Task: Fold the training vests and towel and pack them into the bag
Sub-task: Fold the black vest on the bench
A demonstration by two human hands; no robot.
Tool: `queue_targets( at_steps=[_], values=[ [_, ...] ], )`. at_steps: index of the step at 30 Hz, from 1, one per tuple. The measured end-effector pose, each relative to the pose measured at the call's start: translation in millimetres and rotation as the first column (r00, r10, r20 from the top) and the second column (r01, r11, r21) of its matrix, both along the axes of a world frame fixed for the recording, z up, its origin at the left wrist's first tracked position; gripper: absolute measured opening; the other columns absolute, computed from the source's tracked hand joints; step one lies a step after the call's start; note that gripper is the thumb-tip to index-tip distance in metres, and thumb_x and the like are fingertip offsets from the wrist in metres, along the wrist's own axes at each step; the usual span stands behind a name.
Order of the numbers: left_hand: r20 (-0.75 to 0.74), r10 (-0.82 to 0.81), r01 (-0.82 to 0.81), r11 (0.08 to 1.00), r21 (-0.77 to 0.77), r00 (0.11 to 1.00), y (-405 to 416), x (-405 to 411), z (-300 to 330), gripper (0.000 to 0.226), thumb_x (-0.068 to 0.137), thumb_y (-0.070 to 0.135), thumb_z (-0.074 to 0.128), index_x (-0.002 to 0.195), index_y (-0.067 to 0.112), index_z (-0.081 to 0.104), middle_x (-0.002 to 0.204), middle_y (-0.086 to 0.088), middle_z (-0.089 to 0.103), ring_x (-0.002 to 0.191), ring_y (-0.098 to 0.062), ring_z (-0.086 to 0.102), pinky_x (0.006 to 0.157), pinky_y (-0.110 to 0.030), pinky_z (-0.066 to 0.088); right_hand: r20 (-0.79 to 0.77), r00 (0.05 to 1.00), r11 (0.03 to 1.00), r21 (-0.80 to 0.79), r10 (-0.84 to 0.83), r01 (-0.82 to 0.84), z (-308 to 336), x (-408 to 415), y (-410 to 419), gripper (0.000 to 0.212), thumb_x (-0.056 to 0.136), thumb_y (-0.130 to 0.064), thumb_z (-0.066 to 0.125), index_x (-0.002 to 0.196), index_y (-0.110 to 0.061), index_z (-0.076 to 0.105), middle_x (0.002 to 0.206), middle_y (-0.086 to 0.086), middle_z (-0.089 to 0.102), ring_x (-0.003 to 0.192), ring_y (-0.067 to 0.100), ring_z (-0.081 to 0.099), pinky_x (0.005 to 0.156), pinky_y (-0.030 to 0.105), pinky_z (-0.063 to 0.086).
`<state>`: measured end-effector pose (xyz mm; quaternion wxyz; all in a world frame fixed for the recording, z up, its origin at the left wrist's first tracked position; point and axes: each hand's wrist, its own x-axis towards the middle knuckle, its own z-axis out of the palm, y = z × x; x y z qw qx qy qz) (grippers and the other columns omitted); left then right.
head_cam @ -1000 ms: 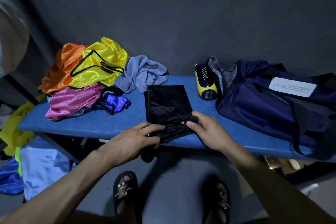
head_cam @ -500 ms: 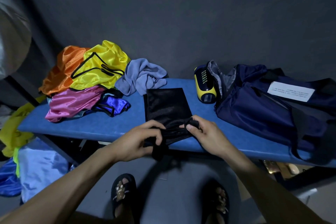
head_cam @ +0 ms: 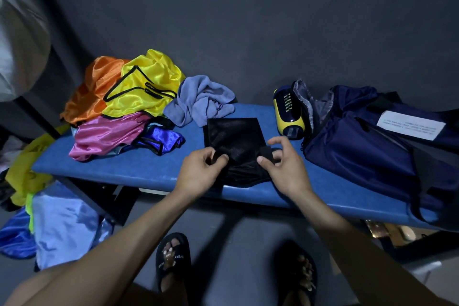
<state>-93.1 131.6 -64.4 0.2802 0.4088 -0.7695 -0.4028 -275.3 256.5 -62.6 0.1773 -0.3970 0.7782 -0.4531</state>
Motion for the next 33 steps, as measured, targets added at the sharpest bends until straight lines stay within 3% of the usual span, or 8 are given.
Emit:
queue_targets(
  at_steps=[5,8,12,18,23,26,29,33],
  values=[
    [-0.020,0.075,-0.075,0.997,-0.036,0.997,-5.2,-7.4,-1.5,0.030,0.080,0.023,0.080,0.079,0.022,0.050,0.069,0.009,0.057,0.060,-0.004,0.050,0.063,-0.023,0.041,-0.158,0.987,0.997,-0.077,-0.014,0.002,-2.6,1.8,-0.6,0.047,0.083,-0.020,0.083,0.105,-0.032,0.043,0.093,-0.009,0.057,0.077,0.010,0.059,0.065,0.029,0.045],
    [0.004,0.057,-0.056,0.992,-0.116,0.998,-4.4,-7.8,0.5,0.036,0.079,0.021,0.081,0.089,0.026,0.047,0.084,0.008,0.058,0.067,-0.003,0.051,0.064,-0.021,0.039,-0.251,0.968,0.997,-0.081,-0.032,0.012,-6.1,1.5,-2.6,0.043,0.081,-0.020,0.085,0.093,-0.026,0.044,0.094,-0.007,0.048,0.076,0.009,0.051,0.065,0.028,0.044],
    [-0.004,0.044,-0.044,0.976,-0.212,0.999,-3.8,-7.7,-1.8,0.029,0.077,0.023,0.085,0.077,0.027,0.057,0.082,0.010,0.052,0.073,0.001,0.052,0.069,-0.023,0.039,-0.248,0.969,0.997,-0.079,-0.003,-0.017,-8.3,-1.4,-3.6,0.027,0.079,-0.019,0.087,0.081,-0.020,0.061,0.083,-0.003,0.051,0.071,0.010,0.050,0.064,0.014,0.039],
    [0.011,0.000,0.004,0.953,-0.302,1.000,-8.2,-6.6,-8.4,0.014,0.083,0.033,0.084,0.077,0.023,0.076,0.086,0.007,0.059,0.075,-0.012,0.061,0.075,-0.034,0.053,-0.553,0.833,0.999,-0.020,0.028,-0.047,-19.5,-2.5,-1.1,0.019,0.089,-0.035,0.077,0.082,-0.018,0.074,0.085,-0.007,0.053,0.086,0.019,0.045,0.073,0.034,0.042],
    [0.135,-0.027,0.089,0.875,-0.475,0.990,-10.3,-0.8,-14.3,0.045,0.100,0.047,0.056,0.074,0.012,0.068,0.096,0.002,0.054,0.085,-0.023,0.053,0.073,-0.036,0.048,-0.725,0.685,0.994,-0.004,0.073,-0.109,-20.4,-6.9,3.7,0.033,0.098,-0.040,0.058,0.082,-0.017,0.076,0.099,-0.004,0.052,0.096,0.021,0.042,0.074,0.041,0.041],
    [0.255,-0.093,0.220,0.818,-0.531,0.962,-5.9,7.7,-7.1,0.060,0.100,0.060,0.037,0.079,0.014,0.068,0.102,0.007,0.056,0.090,-0.018,0.046,0.072,-0.040,0.049,-0.725,0.653,0.970,0.088,0.218,-0.226,-14.3,-10.5,11.4,0.047,0.101,-0.049,0.043,0.093,-0.018,0.077,0.103,-0.006,0.057,0.102,0.021,0.049,0.081,0.042,0.045],
    [0.409,-0.164,0.386,0.739,-0.552,0.898,-7.9,22.1,-2.2,0.070,0.086,0.082,0.044,0.104,0.021,0.073,0.113,0.009,0.056,0.101,-0.018,0.049,0.081,-0.035,0.049,-0.690,0.623,0.928,0.242,0.370,-0.283,-9.9,-17.6,22.1,0.062,0.092,-0.072,0.047,0.116,-0.020,0.071,0.123,-0.008,0.051,0.120,0.018,0.043,0.096,0.033,0.031],
    [0.488,-0.176,0.483,0.613,-0.625,0.855,-16.1,30.8,-10.3,0.060,0.087,0.067,0.055,0.118,0.018,0.067,0.125,0.003,0.054,0.109,-0.026,0.051,0.085,-0.045,0.052,-0.642,0.625,0.896,0.291,0.444,-0.336,-9.1,-27.3,28.6,0.067,0.085,-0.071,0.055,0.130,-0.024,0.064,0.139,-0.011,0.040,0.131,0.017,0.034,0.102,0.032,0.024]
  ],
)
